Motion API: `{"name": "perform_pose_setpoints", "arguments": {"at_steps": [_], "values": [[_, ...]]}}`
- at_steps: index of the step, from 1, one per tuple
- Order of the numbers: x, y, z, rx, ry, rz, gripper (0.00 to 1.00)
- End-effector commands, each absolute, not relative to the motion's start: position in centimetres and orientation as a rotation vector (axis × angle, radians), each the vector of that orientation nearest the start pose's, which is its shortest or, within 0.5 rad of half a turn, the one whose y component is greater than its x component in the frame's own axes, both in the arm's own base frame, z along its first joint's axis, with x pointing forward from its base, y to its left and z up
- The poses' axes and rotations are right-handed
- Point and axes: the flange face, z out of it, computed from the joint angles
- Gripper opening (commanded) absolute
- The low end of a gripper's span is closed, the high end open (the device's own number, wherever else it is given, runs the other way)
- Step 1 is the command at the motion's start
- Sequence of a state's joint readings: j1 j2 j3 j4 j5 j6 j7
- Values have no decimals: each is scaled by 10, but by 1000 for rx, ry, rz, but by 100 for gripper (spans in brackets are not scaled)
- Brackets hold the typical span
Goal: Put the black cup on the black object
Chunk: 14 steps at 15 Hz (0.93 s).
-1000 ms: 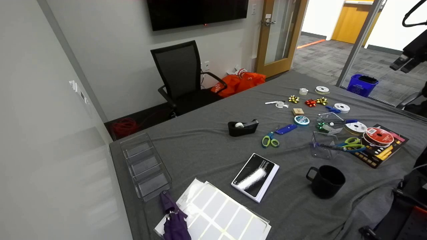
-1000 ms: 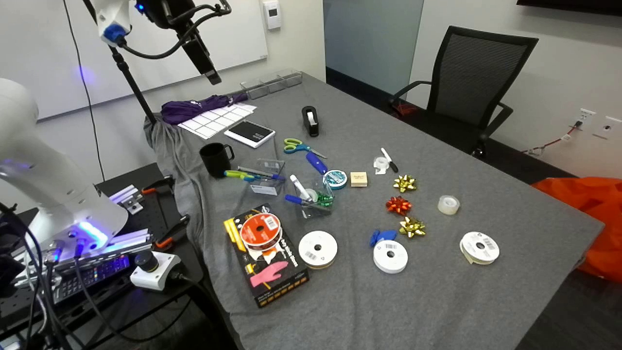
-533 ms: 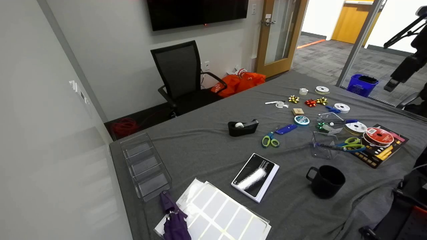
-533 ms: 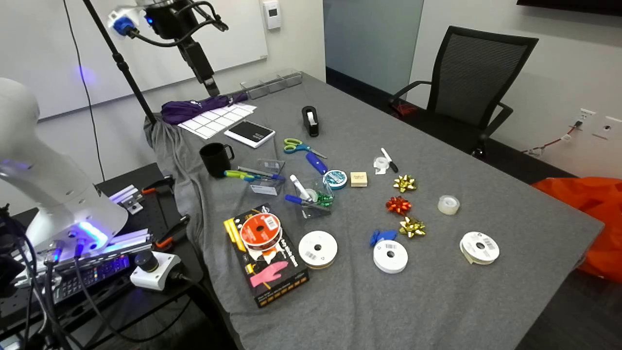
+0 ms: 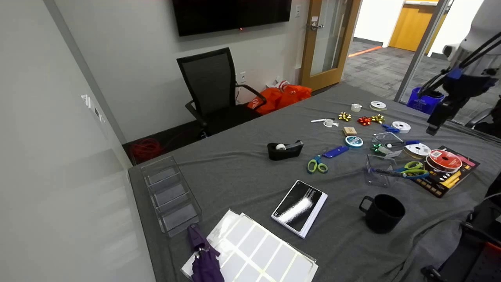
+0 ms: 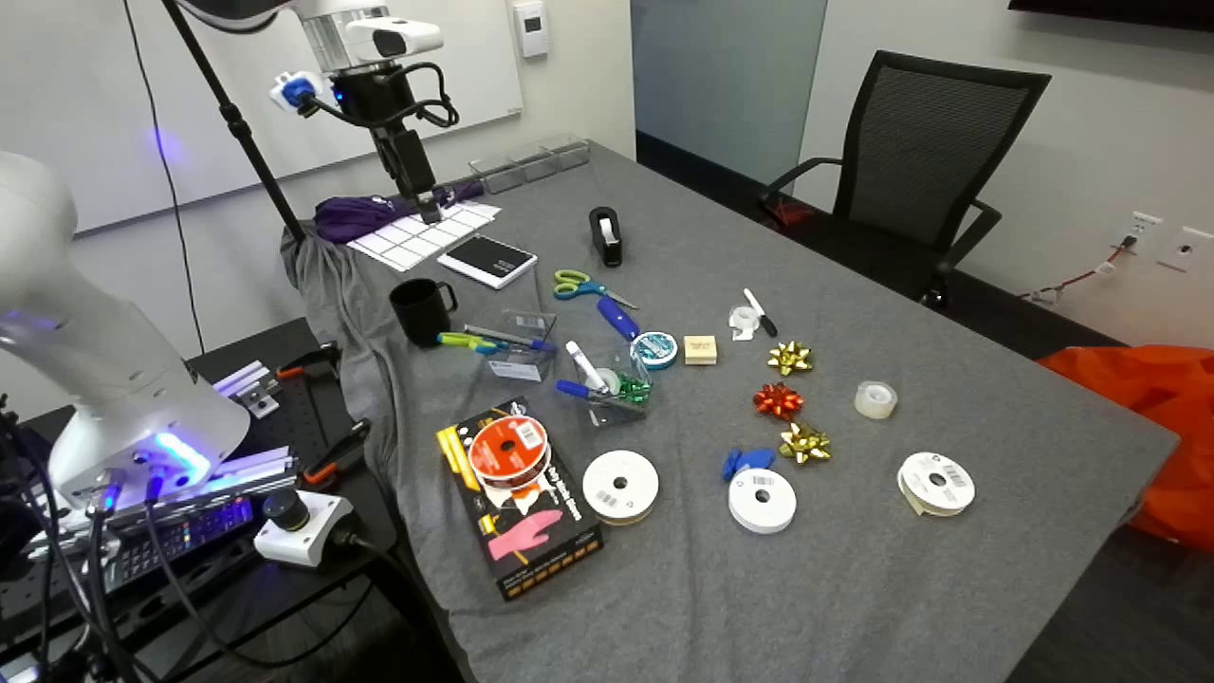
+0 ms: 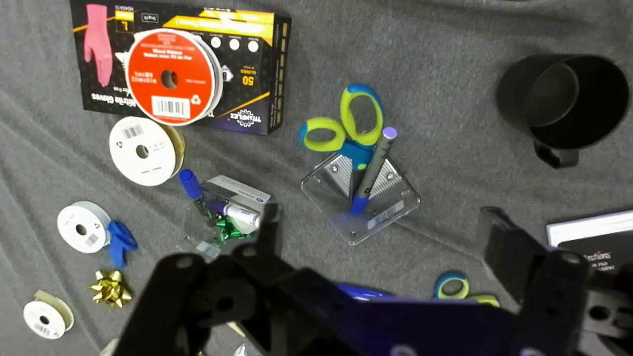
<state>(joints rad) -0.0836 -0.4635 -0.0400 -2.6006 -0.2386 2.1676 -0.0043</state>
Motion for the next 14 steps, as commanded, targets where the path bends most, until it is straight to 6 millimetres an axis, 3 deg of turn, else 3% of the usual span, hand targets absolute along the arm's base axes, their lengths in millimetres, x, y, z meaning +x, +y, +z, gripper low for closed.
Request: {"name": "perform_pose_setpoints", "arguments": {"at_steps": [1, 7, 9, 14], "values": [[391, -54, 406, -3328, -21, -13, 100], [391, -53, 405, -3329, -18, -14, 100], [397, -47, 391, -3297, -29, 31, 100], [406, -12, 332, -3185, 8, 251, 100]]}}
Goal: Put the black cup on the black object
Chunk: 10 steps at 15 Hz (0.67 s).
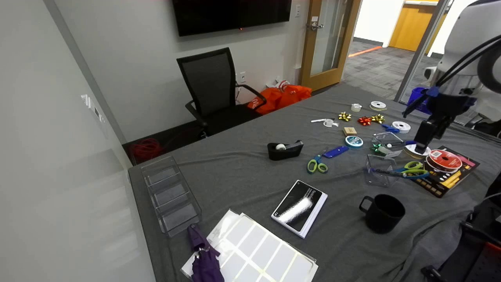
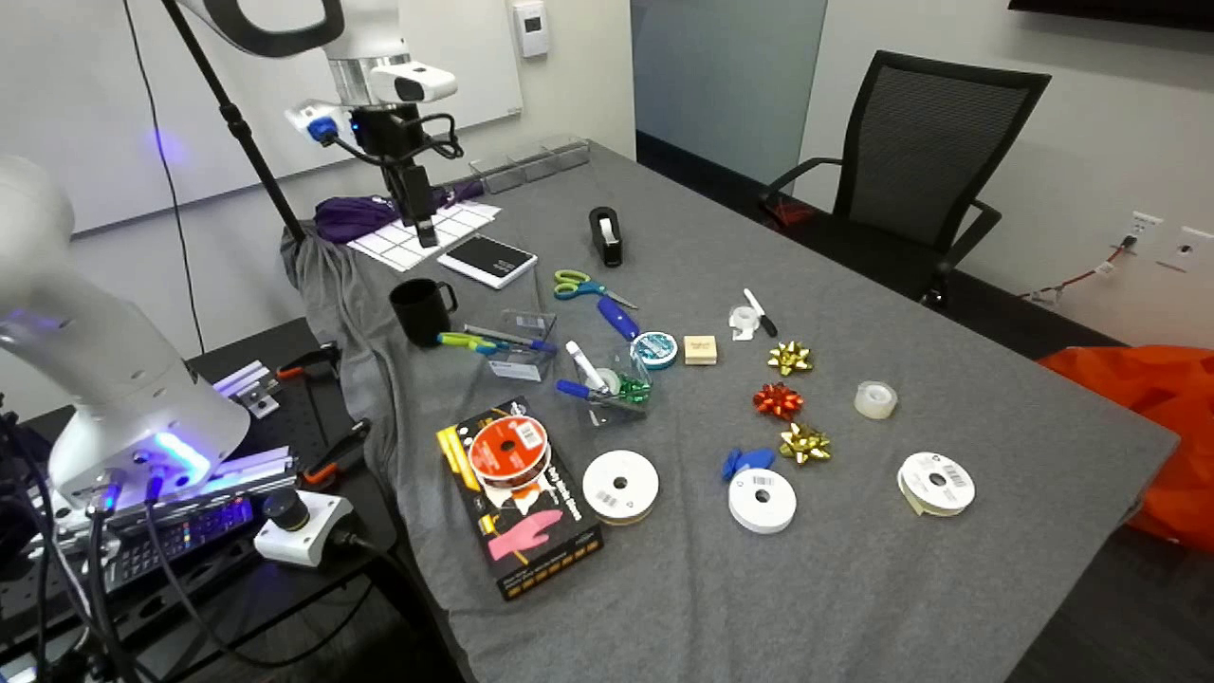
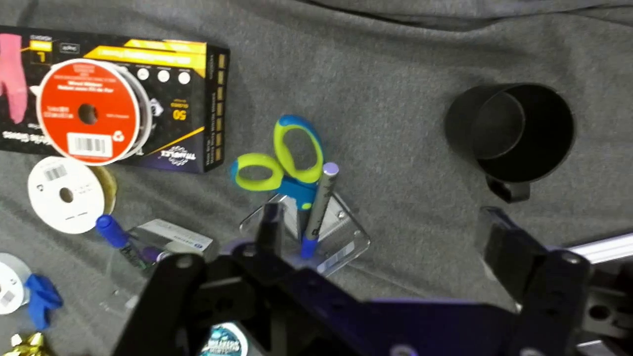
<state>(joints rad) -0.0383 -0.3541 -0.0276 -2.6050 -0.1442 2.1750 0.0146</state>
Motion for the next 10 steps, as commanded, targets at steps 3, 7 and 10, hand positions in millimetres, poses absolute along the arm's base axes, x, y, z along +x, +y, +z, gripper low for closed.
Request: {"name": "perform_pose_setpoints", "arguments": {"at_steps": [3, 7, 10], "values": [[413, 10, 302, -3085, 67, 279, 100], [426, 32, 270, -3022, 122, 232, 100], [436, 48, 245, -3048, 106, 298, 100]]}}
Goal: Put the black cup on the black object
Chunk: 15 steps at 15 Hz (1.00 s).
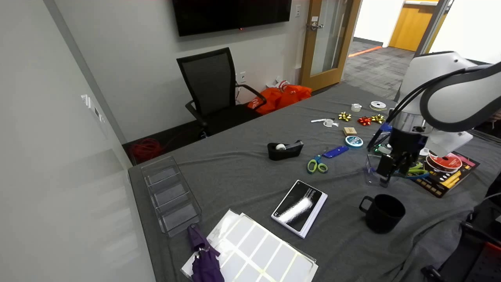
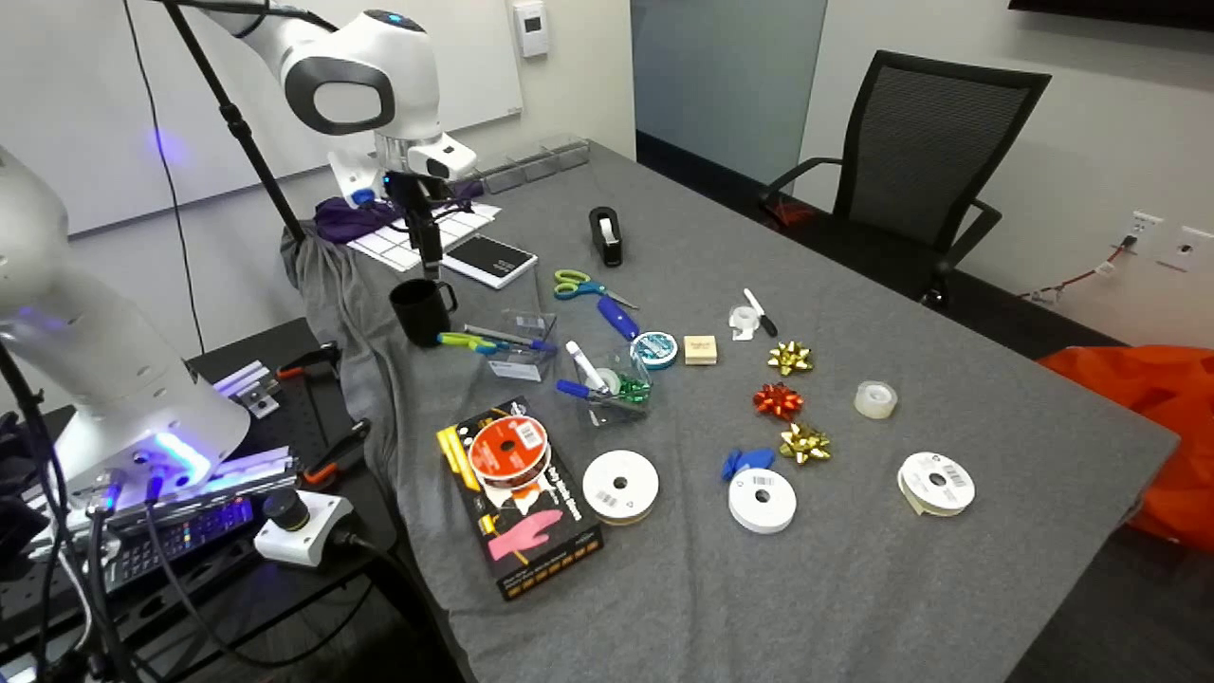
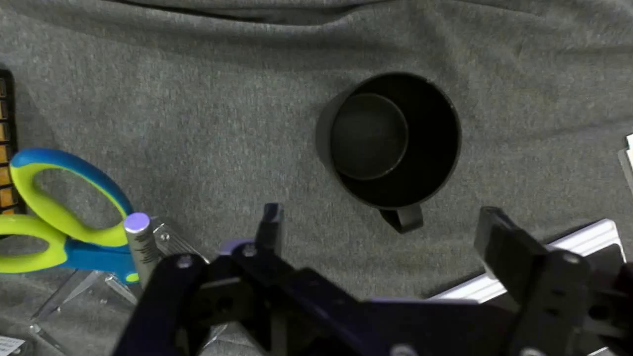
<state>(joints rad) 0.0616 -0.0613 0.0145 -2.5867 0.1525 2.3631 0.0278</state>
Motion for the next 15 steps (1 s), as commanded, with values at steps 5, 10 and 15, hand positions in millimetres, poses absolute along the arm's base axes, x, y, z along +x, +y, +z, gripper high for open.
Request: {"name": "perform_pose_setpoints", "arguments": {"at_steps": [5, 10, 15], "values": [[452, 69, 215, -3079, -13, 379, 100], [470, 74, 189, -3115, -86, 374, 100], [468, 78, 169, -3094, -83, 399, 100]]}}
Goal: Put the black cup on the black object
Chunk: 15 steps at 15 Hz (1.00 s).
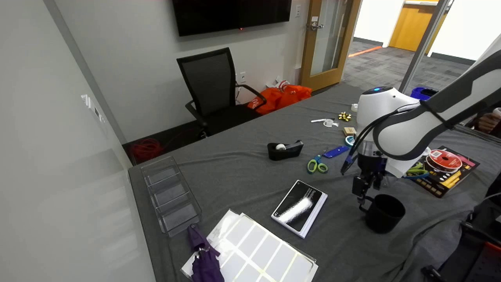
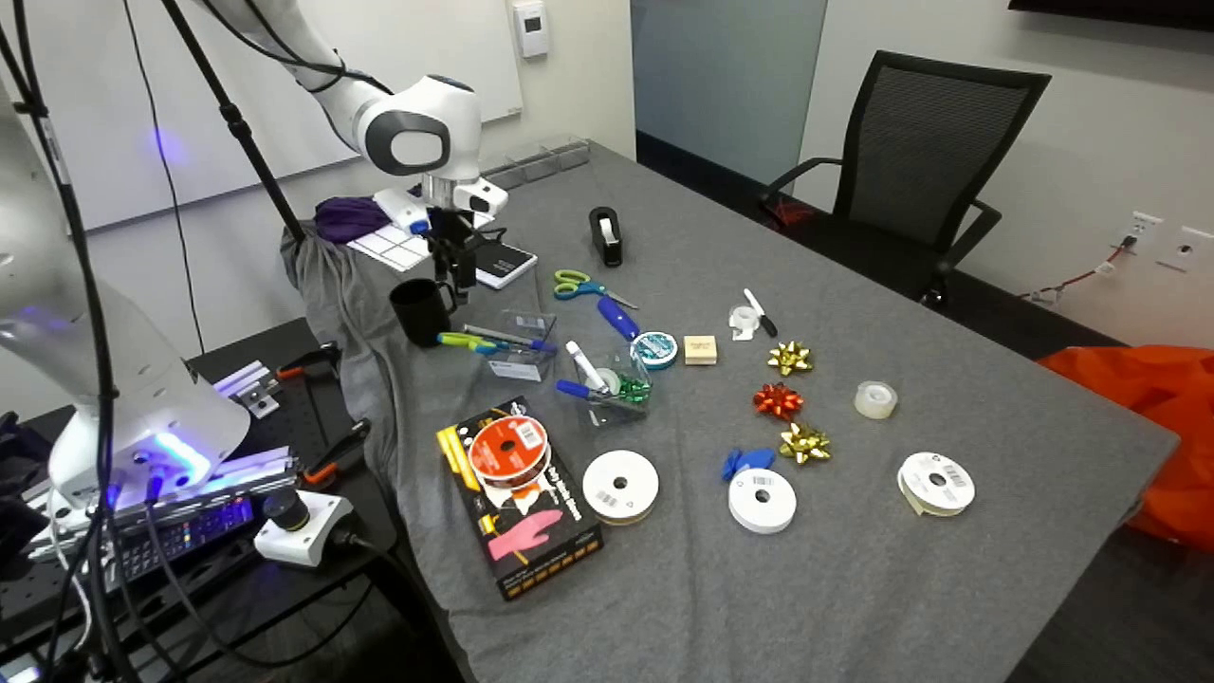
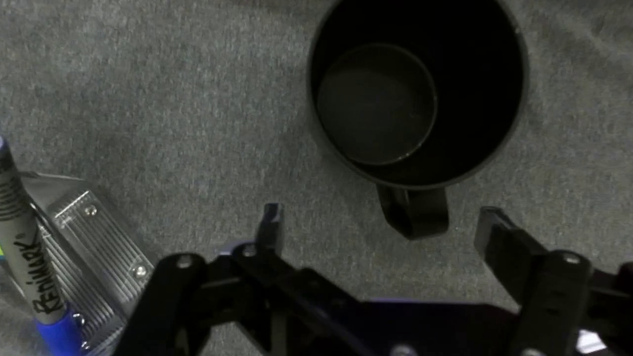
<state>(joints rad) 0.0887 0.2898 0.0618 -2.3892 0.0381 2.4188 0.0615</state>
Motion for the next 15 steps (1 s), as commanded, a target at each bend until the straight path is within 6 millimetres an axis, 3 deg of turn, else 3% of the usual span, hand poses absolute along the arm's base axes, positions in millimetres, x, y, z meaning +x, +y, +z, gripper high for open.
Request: {"name": "perform_pose_setpoints", "arguments": {"at_steps": [1, 15], "values": [[466, 78, 166, -3095, -89, 408, 100], [455, 69, 140, -3140, -185, 377, 100]]}}
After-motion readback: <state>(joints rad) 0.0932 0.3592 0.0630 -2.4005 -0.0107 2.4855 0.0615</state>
